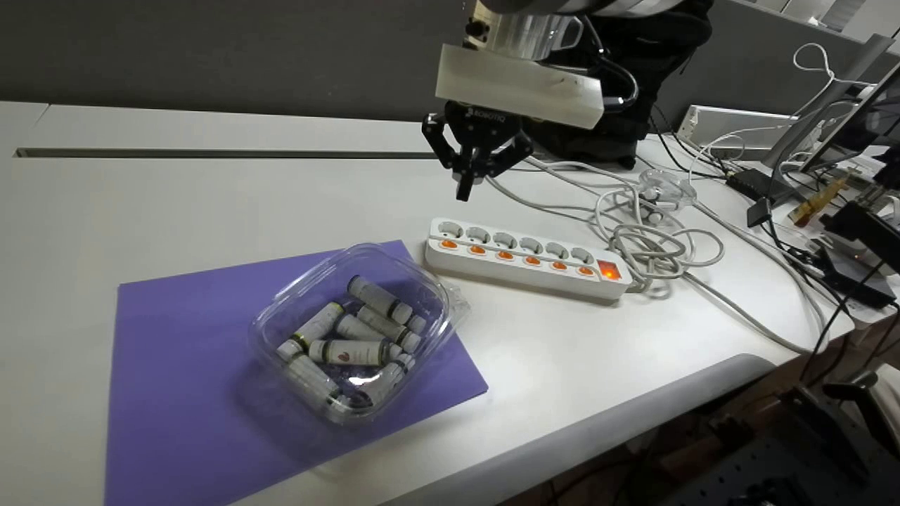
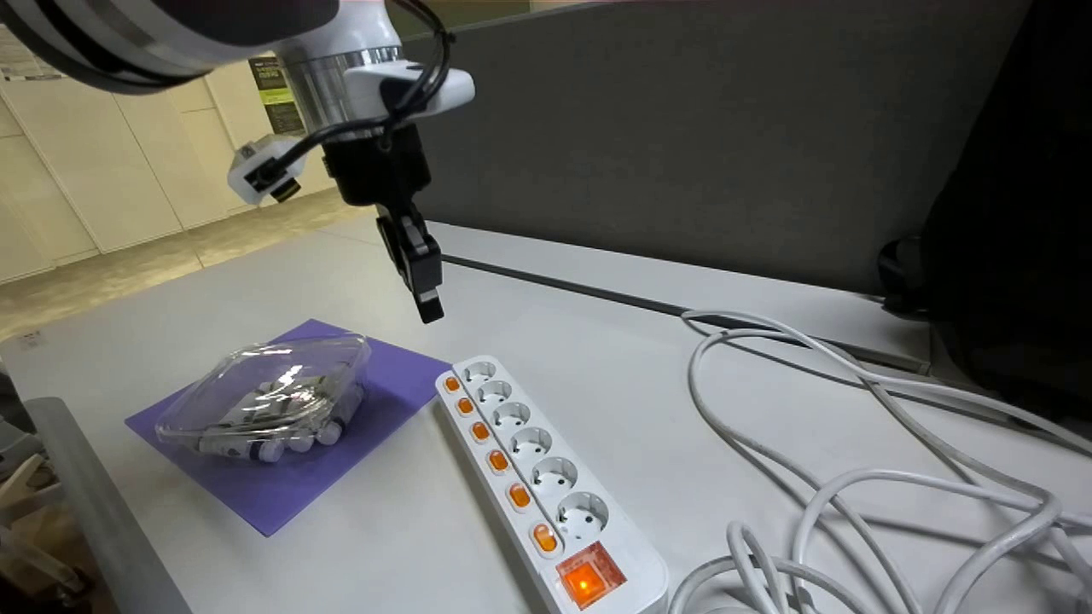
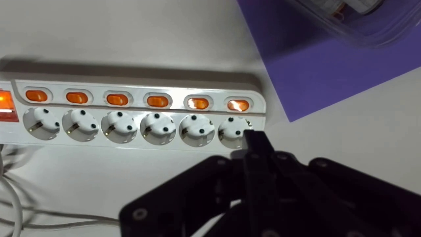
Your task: Turn on the first switch from the left
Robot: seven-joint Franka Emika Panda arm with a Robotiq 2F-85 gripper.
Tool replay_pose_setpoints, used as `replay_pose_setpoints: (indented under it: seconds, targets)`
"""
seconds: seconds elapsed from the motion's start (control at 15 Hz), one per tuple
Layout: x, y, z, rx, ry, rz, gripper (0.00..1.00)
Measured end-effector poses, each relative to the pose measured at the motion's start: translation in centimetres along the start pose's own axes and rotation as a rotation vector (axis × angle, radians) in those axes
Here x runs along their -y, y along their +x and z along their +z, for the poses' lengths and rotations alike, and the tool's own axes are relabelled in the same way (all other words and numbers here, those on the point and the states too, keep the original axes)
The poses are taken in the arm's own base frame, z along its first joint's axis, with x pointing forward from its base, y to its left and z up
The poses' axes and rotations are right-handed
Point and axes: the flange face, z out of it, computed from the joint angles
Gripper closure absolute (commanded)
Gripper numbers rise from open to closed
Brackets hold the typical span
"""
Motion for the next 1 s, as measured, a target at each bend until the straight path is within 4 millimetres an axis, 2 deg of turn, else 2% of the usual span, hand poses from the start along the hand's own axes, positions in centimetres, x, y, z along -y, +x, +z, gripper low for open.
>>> replay_pose_setpoints:
  seconds: [0.53, 1.0]
  targets:
    - [-0.8, 0.1, 4.7, -0.018, 0.034, 0.07, 1.0]
    - [-0.7, -0.6, 6.7, 0.006, 0.043, 0.115, 1.0]
